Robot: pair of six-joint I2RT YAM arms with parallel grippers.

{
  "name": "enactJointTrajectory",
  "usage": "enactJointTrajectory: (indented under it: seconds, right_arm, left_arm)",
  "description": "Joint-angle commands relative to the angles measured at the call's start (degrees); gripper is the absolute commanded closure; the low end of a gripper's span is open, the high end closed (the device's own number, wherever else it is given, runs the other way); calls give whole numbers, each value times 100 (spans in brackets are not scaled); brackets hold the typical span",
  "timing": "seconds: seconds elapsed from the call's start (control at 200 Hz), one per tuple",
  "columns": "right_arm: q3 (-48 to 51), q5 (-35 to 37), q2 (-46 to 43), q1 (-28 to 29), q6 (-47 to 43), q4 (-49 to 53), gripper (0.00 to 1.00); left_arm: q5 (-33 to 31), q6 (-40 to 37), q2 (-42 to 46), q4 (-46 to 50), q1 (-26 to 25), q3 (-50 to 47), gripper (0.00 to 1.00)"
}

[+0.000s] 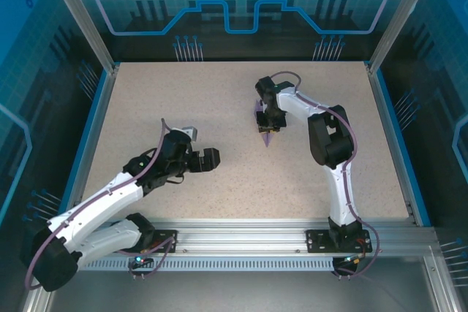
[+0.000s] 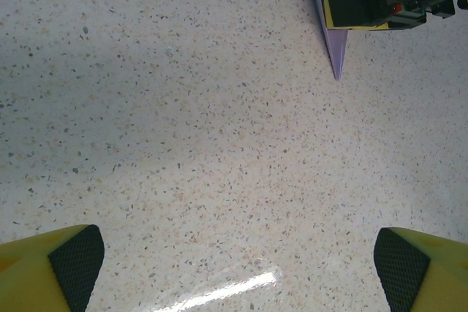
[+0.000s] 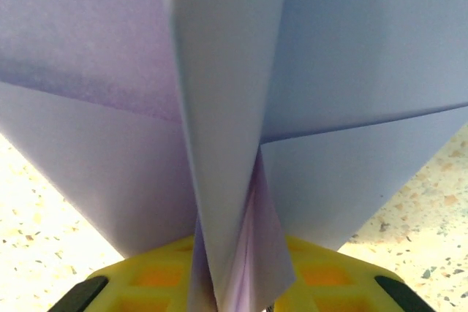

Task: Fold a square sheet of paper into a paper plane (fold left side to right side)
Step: Place the paper plane at the center of the table, then reset both arms

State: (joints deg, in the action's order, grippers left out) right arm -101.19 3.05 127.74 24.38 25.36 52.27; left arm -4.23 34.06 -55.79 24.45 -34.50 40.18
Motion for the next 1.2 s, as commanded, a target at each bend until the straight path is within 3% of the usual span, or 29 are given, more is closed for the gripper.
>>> enactJointTrajectory:
  seconds: [0.0, 0.25, 0.48, 0.73, 0.865, 1.075, 1.195]
  right_arm:
    - [-186, 158, -253, 69, -28, 309, 73]
    - [67, 142, -854, 137, -22, 420, 63]
    - [1357, 238, -2539, 125, -136, -63, 52]
    - [3466, 622, -4853, -381, -433, -1110, 46]
    - [4565, 958, -5980, -818, -683, -1901, 32]
    - [5933, 792, -7123, -1765, -915, -3077, 2]
    - [6548, 768, -7478, -2168, -1203, -3787, 0]
  left_arm:
    - [43, -130, -109, 113, 133, 229, 1]
    - [407, -137, -274, 54, 500, 387, 1]
    - [403, -144, -245, -131, 1076, 438, 1]
    - [-1338, -491, -1, -725, 1459, 158, 1]
    - [-2210, -1055, 144, -1606, 1473, -260, 1]
    - [-2645, -2188, 62, -2736, 1473, -870, 1]
    - [-2918, -2607, -51, -3001, 1524, -1061, 1]
